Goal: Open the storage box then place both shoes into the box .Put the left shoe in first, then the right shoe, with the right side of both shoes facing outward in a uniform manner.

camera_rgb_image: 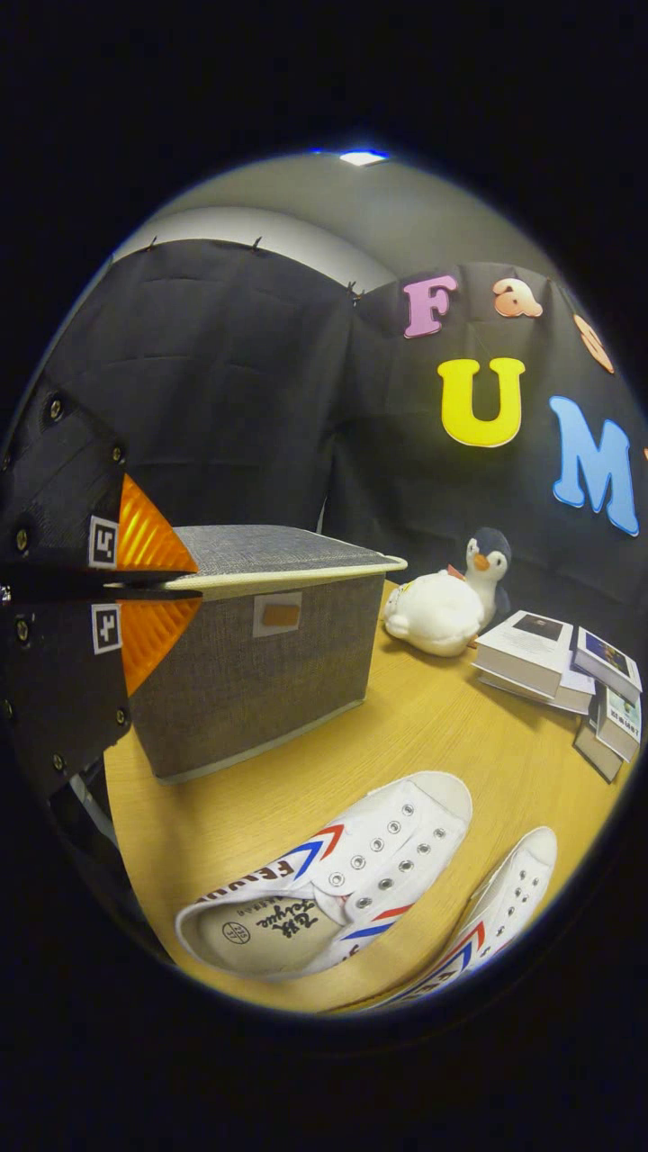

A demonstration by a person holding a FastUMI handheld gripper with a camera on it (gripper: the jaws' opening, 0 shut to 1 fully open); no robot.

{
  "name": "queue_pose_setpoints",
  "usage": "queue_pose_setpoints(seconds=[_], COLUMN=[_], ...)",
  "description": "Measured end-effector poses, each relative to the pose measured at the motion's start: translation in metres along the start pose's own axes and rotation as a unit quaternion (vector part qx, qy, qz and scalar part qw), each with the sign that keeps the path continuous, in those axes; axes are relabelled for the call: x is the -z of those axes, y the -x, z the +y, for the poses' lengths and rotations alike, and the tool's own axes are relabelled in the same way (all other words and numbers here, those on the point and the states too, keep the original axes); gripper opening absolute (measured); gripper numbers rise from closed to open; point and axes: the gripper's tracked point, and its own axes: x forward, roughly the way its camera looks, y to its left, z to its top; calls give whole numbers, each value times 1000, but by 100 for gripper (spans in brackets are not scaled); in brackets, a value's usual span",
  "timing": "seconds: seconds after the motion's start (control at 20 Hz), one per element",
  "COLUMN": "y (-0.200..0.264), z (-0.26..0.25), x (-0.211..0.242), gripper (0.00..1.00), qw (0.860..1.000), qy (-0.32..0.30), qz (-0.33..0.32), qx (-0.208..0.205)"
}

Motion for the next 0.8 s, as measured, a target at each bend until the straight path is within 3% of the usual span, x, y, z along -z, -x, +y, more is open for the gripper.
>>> queue_pose_setpoints(seconds=[0.65, 0.8], y=[10, 1], z=[113, 133], x=[17, 24], gripper=[0, 0], qw=[993, 991], qy=[106, 132], qz=[13, 11], qx=[-39, -30])
